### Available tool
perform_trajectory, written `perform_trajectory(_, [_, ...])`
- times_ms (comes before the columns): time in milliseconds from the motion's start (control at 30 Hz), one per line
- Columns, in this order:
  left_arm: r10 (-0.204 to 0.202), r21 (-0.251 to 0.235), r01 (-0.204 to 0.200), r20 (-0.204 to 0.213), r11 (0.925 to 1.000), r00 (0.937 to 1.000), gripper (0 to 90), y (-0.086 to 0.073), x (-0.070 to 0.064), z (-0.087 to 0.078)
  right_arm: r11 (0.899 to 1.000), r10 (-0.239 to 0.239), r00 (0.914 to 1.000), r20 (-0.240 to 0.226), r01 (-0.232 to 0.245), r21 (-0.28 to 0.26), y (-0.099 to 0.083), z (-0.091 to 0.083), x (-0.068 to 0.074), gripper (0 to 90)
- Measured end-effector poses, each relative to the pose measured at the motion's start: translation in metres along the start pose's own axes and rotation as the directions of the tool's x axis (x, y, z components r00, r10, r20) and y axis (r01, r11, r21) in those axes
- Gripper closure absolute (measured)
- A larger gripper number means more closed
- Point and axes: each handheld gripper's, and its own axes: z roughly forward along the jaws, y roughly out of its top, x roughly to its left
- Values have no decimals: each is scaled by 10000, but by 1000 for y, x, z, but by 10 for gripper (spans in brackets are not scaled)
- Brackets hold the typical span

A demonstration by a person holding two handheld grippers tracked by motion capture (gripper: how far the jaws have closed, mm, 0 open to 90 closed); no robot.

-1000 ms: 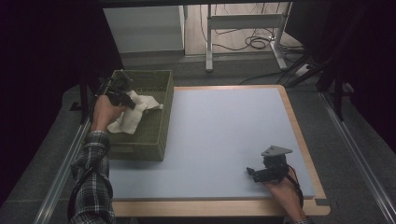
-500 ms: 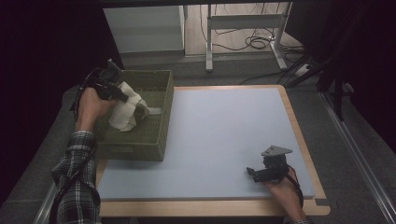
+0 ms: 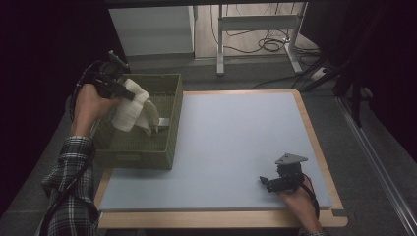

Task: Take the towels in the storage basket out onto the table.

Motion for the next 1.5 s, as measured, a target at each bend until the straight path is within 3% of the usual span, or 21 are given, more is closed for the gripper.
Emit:
perform_trajectory(367, [457,-460,-465,-189,9979,9988,834,16,-21,-38,10000,5,10000,-10,-5,17,0,0,0,15])
perform_trajectory(533, [646,-548,-656,-202,9963,9977,832,22,-30,-47,10000,-14,10000,-7,15,25,0,0,0,15])
perform_trajectory(1000, [1555,-1144,-1560,-133,9811,9877,830,47,-72,-77,10000,-11,10000,-5,11,17,0,0,0,15])
perform_trajectory(1300, [1992,-1332,-1954,154,9716,9798,829,59,-96,-78,10000,-9,10000,-5,9,18,0,0,0,15])
perform_trajectory(1367, [2289,-1272,-2235,292,9664,9730,828,64,-106,-74,10000,-10,10000,-5,10,18,0,0,0,15])
perform_trajectory(1467, [2377,-1293,-2306,417,9644,9704,827,67,-112,-70,10000,-19,10000,-13,19,18,0,0,0,15])
perform_trajectory(1500, [2540,-1256,-2460,522,9611,9658,827,71,-118,-65,10000,-19,10000,-14,19,17,0,0,0,15])
